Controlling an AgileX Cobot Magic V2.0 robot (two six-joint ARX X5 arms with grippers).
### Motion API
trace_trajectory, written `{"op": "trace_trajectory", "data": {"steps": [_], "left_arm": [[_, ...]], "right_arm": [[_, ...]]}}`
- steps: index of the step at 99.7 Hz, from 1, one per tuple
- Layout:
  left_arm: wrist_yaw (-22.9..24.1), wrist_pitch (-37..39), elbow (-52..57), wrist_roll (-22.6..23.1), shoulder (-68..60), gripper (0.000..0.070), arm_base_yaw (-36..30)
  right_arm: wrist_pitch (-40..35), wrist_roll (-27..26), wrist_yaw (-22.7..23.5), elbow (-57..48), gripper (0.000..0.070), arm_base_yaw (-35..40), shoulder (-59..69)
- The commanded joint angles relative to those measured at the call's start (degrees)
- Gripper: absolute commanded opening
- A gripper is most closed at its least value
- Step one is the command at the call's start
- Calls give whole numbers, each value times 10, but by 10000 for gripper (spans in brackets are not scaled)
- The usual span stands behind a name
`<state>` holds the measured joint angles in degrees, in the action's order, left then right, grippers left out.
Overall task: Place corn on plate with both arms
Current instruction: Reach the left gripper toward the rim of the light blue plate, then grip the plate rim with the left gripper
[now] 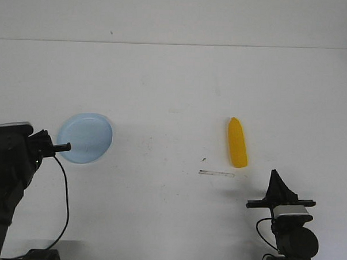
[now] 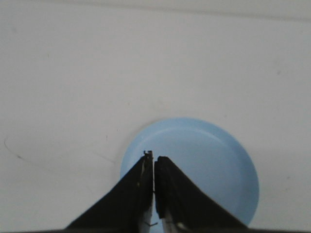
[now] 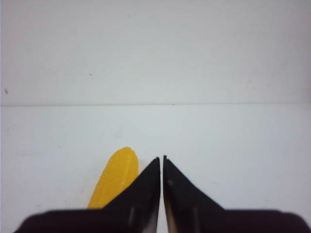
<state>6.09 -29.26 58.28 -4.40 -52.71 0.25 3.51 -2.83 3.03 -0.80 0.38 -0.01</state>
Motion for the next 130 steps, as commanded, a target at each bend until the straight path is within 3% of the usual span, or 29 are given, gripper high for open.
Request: {"op": "trace_trajectory", "data": {"steps": [1,28,36,52,61,71,84,94,130], "left_arm": [[1,-25,42,-2,-47,1,1],[-16,-125,164,-90,-228,1,19],[-67,-134,176,-90,-265,1,37],[-216,-147,176,-90,-317,1,93],[-252,-152,176,-91,-334,3,120],[-253,-152,176,-94,-343,23,150],[-252,-146,176,-91,-351,179,183],[-252,-143,176,-82,-358,256,204],[-252,-158,175,-80,-428,258,212]], "right_arm": [[7,-1,0,1,9,0,1],[7,-1,0,1,9,0,1],[7,-1,0,1,9,0,1],[7,-1,0,1,9,0,1],[7,-1,0,1,9,0,1],[7,-1,0,1,9,0,1],[7,-1,0,1,9,0,1],[7,-1,0,1,9,0,1],[7,-1,0,1,9,0,1]]}}
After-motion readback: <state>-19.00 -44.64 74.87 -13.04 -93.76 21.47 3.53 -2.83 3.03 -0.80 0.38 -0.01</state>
